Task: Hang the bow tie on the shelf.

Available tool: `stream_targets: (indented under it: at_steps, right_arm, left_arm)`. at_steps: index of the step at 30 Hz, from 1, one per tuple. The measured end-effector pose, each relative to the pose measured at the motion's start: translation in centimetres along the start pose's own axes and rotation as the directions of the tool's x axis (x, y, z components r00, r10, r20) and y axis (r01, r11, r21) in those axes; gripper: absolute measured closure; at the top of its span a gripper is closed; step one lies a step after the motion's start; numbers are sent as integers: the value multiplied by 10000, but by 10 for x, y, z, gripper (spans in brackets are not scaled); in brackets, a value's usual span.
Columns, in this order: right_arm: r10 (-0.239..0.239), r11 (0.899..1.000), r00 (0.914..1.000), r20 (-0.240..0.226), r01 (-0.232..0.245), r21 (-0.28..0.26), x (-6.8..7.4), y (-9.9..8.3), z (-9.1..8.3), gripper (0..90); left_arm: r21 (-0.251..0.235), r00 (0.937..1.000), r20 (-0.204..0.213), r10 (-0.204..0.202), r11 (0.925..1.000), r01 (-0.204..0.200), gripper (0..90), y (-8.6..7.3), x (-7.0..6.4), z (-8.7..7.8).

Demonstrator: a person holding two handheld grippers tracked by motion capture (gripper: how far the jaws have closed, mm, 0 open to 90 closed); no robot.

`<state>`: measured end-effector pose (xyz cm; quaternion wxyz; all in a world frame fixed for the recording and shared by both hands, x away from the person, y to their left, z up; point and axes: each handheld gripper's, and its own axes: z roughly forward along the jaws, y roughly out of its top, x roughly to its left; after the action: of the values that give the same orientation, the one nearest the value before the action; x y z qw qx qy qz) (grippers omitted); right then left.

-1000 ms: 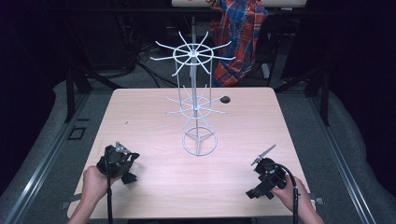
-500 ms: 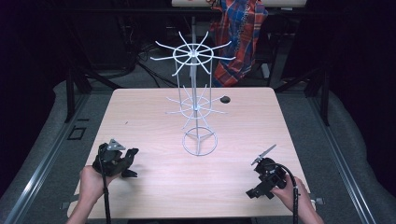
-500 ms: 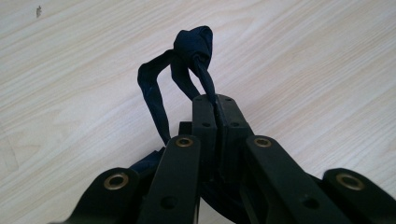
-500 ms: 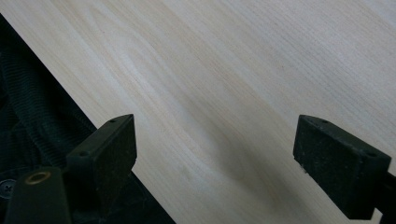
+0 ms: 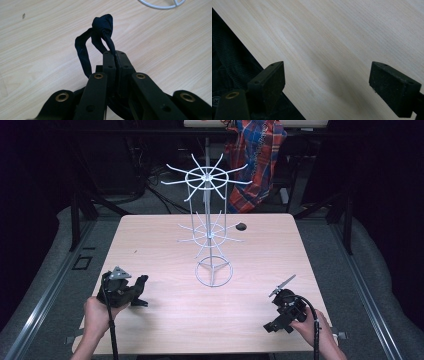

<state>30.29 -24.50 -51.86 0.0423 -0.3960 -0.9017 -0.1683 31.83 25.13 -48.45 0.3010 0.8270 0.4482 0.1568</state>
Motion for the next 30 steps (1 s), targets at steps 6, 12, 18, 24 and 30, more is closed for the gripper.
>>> stream_targets:
  at_steps: [6, 12, 18, 24, 30]
  right_arm:
    - [-49, 10000, 10000, 60, 49, 41, 0, 0, -1, 131]
    - [-2, 10000, 10000, 3, 2, -17, 0, 0, 0, 131]
    - [-77, 9999, 10000, -24, 78, 113, -1, 1, 0, 131]
    - [26, 10000, 10000, -48, -26, -40, 0, 0, 0, 131]
    - [106, 9999, 9999, 19, -106, -15, -3, -1, -1, 129]
  left_arm:
    - [-275, 10000, 48, -59, 9996, 60, 875, 5, -1, -3]
    - [-646, 9999, 59, -87, 9979, 91, 874, 14, -3, -6]
    - [-879, 9998, 172, -92, 9961, 107, 874, 19, -3, -8]
    - [-1021, 9995, 295, -114, 9947, 143, 874, 24, -2, -9]
    - [-1246, 9999, 137, -81, 9922, 98, 874, 32, -5, -8]
